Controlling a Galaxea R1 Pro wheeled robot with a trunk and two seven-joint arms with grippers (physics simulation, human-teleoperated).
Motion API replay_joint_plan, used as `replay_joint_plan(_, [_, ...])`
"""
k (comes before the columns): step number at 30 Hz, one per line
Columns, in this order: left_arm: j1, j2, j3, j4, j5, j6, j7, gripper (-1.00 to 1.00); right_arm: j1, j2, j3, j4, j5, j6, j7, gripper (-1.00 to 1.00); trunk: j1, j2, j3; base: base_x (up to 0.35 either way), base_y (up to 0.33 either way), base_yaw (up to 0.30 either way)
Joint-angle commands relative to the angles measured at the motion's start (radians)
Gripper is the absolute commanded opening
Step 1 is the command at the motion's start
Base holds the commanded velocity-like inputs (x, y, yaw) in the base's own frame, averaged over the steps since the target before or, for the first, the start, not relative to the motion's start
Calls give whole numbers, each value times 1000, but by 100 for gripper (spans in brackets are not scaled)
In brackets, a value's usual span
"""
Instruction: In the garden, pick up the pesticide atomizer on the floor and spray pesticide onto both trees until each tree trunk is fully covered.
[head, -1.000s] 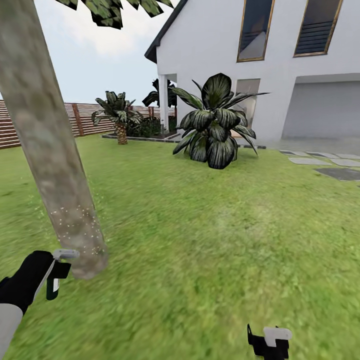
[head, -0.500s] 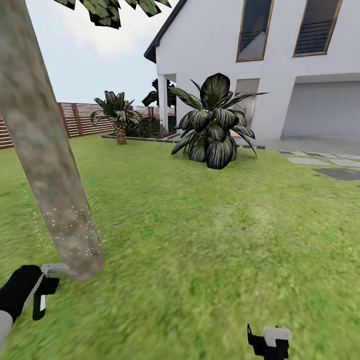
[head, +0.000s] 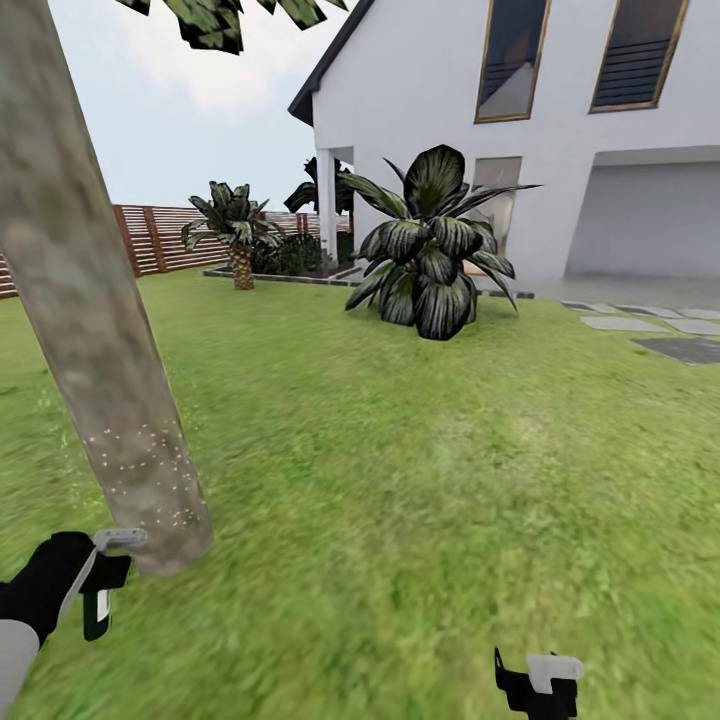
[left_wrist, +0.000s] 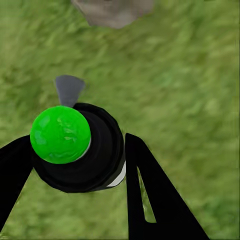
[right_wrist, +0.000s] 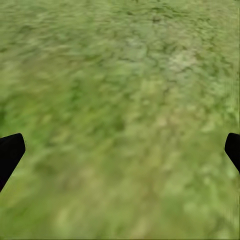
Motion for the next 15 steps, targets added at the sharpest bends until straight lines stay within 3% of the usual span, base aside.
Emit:
replay_joint_plan(1, [1,7,1,1,3,0,0,-100,0,0,0,0,0,0,0,100,0,0,0,127,117,0])
replay_joint_plan(4, [42,31,2,5,2,-30,0,-100,0,0,0,0,0,0,0,100,0,0,0,41,38,0])
replay_joint_plan(10, [145,26,-6,6,8,-309,-13,-100,0,0,-1,-1,0,0,0,100,0,0,0,-2,3,0])
replay_joint_plan(15, [156,22,-7,7,10,-361,-28,-100,0,0,-1,-2,0,0,-1,100,0,0,0,-256,0,0])
